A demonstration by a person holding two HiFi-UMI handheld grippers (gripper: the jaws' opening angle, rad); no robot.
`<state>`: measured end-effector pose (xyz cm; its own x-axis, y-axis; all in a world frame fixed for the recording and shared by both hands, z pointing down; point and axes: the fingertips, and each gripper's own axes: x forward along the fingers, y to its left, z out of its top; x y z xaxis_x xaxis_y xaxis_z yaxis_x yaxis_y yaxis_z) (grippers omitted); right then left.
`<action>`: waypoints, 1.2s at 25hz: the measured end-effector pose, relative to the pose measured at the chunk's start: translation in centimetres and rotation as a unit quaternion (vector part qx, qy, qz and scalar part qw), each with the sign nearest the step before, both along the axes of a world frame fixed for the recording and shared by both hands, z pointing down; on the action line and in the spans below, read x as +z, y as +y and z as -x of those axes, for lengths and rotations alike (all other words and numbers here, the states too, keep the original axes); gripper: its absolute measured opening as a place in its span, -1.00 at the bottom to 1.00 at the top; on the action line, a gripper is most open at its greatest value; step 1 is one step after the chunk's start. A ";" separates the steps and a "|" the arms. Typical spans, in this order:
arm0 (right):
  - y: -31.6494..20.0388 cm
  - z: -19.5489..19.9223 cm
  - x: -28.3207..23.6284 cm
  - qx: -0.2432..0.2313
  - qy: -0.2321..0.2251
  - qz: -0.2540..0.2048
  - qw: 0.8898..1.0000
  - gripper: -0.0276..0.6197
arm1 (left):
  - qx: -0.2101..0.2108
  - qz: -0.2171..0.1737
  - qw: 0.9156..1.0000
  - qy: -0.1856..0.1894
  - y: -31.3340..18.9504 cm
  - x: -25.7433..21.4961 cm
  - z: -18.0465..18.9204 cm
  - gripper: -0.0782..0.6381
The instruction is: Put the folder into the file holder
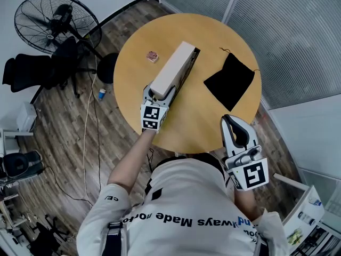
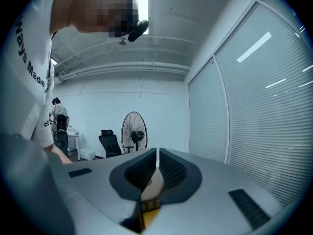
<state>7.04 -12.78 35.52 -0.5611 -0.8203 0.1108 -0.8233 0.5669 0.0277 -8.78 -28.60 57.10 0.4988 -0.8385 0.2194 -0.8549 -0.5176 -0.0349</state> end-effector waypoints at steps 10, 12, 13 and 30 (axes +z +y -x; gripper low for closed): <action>0.2 -0.2 0.0 0.001 -0.001 0.000 1.000 -0.79 | 0.003 0.008 1.000 -0.005 0.2 0.7 0.0 0.01; 0.3 -0.2 0.0 0.002 -0.002 0.000 1.000 -0.79 | 0.003 0.009 1.000 -0.007 0.3 0.8 -0.1 0.01; 0.2 -0.2 0.0 0.002 -0.002 0.000 1.000 -0.79 | 0.003 0.009 1.000 -0.008 0.2 0.7 -0.1 0.01; 0.4 -0.5 0.2 0.006 -0.006 0.000 1.000 -0.79 | 0.022 0.018 0.999 -0.015 0.2 1.4 -0.7 0.01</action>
<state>7.55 -12.37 35.68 -0.5521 -0.8272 0.1046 -0.8307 0.5565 0.0170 -8.11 -28.43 58.54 0.5272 -0.8072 0.2656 -0.8303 -0.5559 -0.0412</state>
